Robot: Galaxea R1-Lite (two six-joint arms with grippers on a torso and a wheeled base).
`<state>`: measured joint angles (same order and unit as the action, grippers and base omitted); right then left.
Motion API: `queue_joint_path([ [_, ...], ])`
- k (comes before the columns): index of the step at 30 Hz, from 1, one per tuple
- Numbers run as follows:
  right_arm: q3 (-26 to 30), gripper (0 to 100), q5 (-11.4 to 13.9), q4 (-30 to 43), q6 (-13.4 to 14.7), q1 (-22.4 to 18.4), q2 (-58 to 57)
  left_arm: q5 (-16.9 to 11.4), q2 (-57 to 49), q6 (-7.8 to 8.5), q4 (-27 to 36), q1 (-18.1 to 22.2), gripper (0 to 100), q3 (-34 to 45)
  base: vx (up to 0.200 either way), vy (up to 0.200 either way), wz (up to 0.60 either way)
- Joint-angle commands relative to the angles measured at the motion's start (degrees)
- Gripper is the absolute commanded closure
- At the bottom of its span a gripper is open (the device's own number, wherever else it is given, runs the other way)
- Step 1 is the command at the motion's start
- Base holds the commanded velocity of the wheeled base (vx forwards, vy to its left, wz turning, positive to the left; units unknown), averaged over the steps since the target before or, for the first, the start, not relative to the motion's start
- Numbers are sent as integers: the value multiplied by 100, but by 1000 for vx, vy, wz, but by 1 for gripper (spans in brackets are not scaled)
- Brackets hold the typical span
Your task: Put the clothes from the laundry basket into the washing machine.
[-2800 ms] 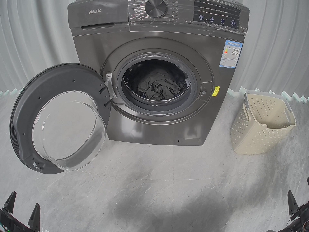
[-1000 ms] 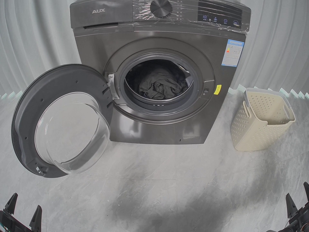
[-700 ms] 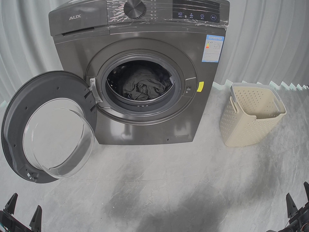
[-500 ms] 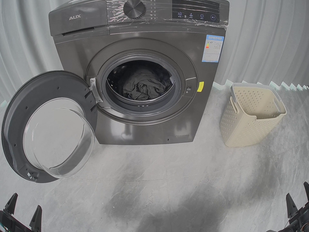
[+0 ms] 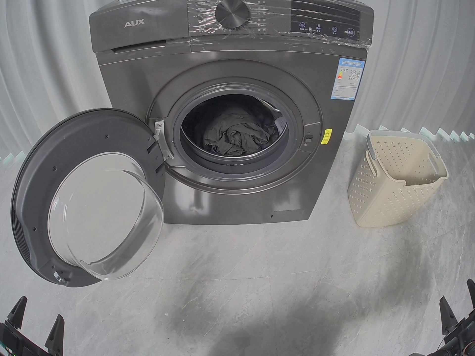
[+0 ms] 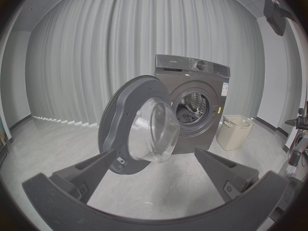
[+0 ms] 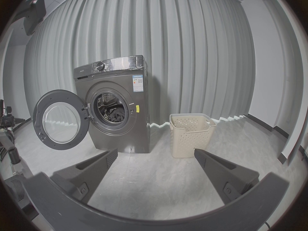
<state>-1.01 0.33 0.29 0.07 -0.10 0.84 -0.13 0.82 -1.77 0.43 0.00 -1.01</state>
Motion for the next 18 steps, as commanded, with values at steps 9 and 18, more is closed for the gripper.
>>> queue_joint_path([
  [9,84,0,11,-3,1,1,-5,5,-82,-17,1,0,0,92,0,0,0],
  [18,84,0,11,6,1,-8,4,5,-82,-17,1,0,0,92,0,0,0],
])
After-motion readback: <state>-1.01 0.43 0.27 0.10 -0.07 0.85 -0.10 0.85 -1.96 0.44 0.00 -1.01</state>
